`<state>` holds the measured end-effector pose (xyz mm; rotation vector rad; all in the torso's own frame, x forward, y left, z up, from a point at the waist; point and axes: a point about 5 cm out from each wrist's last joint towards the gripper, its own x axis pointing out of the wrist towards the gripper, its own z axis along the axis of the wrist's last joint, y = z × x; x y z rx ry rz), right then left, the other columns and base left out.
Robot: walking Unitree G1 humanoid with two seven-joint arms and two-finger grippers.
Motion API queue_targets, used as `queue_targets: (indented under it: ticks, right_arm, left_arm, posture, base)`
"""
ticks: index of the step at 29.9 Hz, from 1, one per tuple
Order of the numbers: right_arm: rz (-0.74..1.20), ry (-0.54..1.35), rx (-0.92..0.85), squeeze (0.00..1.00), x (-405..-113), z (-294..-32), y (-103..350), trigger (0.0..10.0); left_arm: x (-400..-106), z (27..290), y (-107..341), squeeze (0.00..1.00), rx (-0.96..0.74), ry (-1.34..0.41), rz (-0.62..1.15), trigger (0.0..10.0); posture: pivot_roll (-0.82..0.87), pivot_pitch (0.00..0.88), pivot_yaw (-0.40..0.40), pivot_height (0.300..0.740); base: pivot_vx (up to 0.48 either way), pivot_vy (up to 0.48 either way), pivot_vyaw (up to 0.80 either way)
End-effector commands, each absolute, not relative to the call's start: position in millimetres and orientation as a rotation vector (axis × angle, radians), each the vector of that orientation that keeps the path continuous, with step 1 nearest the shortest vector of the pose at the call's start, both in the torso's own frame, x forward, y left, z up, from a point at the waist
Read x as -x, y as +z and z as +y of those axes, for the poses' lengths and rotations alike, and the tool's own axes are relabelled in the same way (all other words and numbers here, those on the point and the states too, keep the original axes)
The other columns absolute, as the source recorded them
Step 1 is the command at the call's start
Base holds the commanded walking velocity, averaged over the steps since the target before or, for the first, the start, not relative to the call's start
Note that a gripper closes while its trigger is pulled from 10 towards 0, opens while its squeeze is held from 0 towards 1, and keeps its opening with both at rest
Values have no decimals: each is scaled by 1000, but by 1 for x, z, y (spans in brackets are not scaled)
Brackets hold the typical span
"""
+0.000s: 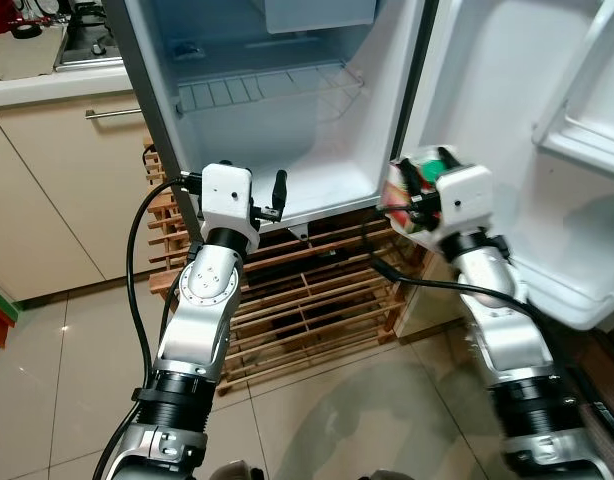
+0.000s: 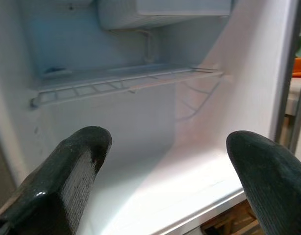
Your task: Restocking fridge
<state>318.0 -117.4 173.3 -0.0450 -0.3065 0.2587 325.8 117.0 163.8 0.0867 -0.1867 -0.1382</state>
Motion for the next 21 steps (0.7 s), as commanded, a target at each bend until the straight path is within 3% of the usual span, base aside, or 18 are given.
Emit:
queue_targets:
  ticks: [1,5,21]
  right_arm:
    - [-291,261,24,0,-321,-119,173,0]
    - [-293,277,28,0,-324,-116,174,0]
    - [-340,389,57,0,-341,-92,192,0]
  left_arm:
    - [-327,116,162,0,-101,-140,-181,10000]
    - [-329,113,164,0,-110,-161,-192,10000]
    - [-328,100,179,0,-135,-227,-269,10000]
  posture:
    - [-46,0,26,740]
    - [-46,0,27,740]
    - [-25,0,20,740]
  base:
    - [0,0,0]
    - [165,0,0]
    - [480,0,0]
